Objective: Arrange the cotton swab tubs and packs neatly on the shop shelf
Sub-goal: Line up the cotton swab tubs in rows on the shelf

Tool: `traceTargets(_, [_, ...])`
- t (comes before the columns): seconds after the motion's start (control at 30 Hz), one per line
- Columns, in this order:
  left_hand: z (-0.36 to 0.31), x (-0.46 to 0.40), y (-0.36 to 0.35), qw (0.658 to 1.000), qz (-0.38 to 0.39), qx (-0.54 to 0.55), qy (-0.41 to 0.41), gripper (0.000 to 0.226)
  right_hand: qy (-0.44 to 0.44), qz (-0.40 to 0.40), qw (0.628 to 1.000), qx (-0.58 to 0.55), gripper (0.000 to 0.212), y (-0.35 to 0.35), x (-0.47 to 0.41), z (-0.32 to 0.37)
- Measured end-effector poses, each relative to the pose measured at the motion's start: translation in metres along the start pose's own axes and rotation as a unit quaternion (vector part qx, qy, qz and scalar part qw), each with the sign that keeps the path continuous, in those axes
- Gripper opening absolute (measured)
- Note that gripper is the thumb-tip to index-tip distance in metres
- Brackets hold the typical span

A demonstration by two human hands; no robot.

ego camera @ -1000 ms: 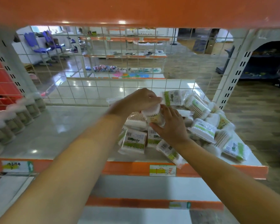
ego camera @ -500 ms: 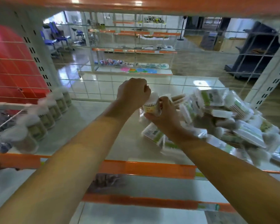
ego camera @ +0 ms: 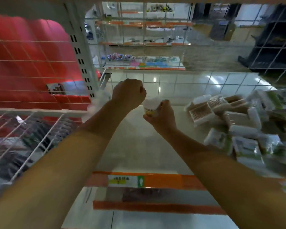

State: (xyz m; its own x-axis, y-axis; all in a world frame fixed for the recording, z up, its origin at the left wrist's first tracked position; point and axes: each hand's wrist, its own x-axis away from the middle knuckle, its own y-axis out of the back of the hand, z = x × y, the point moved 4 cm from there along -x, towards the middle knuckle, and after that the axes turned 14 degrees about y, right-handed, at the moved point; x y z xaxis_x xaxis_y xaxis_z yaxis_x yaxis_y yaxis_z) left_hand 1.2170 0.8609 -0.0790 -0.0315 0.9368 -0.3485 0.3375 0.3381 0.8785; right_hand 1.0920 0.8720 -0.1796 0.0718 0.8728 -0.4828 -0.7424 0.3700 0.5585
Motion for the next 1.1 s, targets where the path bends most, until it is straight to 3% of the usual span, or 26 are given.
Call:
traceTargets(0.27, [0.071,-0.017,0.004,1.0,0.017,0.021,0.015,0.026,-0.07,0.018,0.997,0.008,0.072,-0.065,0.004,0.009])
traceTargets(0.47, [0.108,-0.028,0.007,0.998,0.029,0.039,0.048,0.024,-0.063,0.003,0.998,0.023,0.069,-0.093,-0.013,0.016])
traceTargets(0.63, [0.139,-0.04,0.008,0.995,0.018,0.064,0.079,0.024,-0.043,0.035,0.996,0.075,0.07,-0.117,-0.028,0.028])
traceTargets(1.1, [0.142,-0.057,0.008,0.996,0.043,0.078,0.028,0.031,-0.072,0.077,0.991,0.079,0.067,-0.134,-0.033,0.03])
